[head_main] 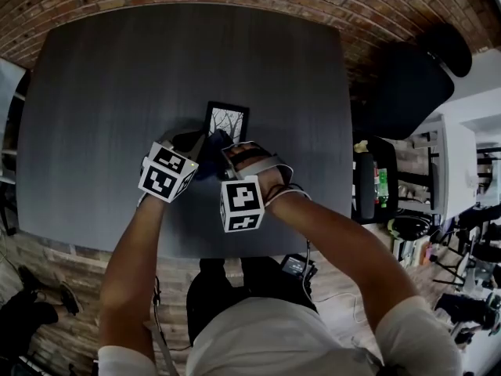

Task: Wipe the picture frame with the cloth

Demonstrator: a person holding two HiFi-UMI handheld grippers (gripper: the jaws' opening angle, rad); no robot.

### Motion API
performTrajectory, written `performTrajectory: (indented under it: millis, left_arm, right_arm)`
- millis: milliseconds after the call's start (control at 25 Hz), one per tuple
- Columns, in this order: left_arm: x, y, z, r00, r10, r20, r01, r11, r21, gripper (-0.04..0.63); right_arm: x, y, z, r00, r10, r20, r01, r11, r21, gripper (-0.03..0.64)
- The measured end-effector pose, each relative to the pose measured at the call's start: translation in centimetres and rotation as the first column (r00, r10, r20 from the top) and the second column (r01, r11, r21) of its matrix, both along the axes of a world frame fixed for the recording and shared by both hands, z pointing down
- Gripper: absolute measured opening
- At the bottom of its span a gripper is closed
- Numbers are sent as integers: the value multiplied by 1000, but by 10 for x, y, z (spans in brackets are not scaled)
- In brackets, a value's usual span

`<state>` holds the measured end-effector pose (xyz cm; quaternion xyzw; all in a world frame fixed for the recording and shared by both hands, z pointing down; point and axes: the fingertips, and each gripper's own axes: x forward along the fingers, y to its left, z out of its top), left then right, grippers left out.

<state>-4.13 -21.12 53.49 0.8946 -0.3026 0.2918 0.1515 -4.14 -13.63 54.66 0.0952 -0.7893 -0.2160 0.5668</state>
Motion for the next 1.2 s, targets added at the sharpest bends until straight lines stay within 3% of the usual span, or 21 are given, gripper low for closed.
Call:
performTrajectory:
  millis: [160,360,680,1200]
  left_arm:
    - [13,6,18,997,66,40,-64,997,-36,8]
    - [6,7,27,999,-14,-33,10,994,-113,8]
    - [7,6,27,999,-24,-28,21,994,-110,8]
    - [9,20,27,997,-73,-2,73,992,-104,8]
  right_arm:
    - [0,5,12,1000,8,-13,-8,1000,-29,103]
    - [10,12,12,1000,28,-3,-28,997,-76,103]
    - [42,21,13,997,77,-26,-80,985,-150,103]
    - [96,35,8,987,141,-70,-151,975,-161,103]
